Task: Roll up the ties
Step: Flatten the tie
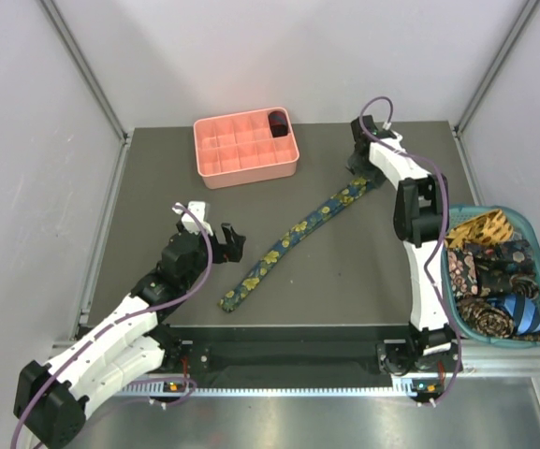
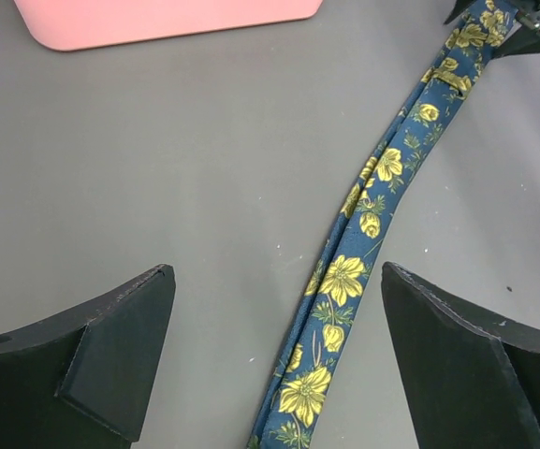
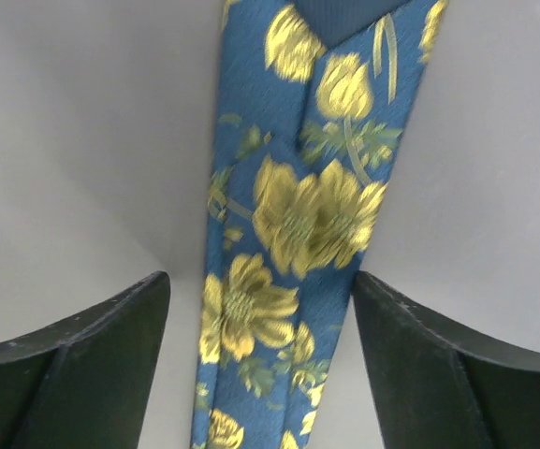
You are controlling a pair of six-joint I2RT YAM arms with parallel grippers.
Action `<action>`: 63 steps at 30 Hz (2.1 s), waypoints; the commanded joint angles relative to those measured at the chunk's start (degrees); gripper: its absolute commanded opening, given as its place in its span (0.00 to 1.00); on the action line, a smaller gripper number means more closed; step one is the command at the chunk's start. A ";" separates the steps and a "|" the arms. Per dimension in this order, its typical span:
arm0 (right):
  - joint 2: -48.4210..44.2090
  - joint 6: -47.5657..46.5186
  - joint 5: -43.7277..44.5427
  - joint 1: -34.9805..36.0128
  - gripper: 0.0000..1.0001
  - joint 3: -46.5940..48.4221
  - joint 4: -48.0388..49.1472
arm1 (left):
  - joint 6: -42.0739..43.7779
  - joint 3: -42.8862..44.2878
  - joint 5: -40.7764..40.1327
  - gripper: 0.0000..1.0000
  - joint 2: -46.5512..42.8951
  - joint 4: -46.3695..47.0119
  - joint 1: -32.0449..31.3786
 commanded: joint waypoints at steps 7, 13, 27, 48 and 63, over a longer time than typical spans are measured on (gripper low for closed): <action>3.52 -5.11 -3.77 -5.15 0.38 4.02 3.27 | 1.08 0.87 -1.56 0.95 -0.33 0.63 -0.17; 2.65 -6.08 -7.82 -8.49 0.20 2.09 9.51 | 1.26 1.05 -1.83 0.95 -0.24 0.45 -0.25; 5.20 -5.90 -12.73 -15.26 0.51 7.80 22.43 | 1.17 1.75 -2.35 0.96 5.55 2.56 -0.25; -44.01 -22.52 -32.33 -4.11 0.81 -55.53 45.11 | -3.05 4.82 4.31 0.99 2.56 -7.19 -0.34; -58.44 -23.75 -37.79 25.59 0.46 -76.22 54.77 | -16.93 2.46 5.91 0.99 -6.65 -21.69 -6.58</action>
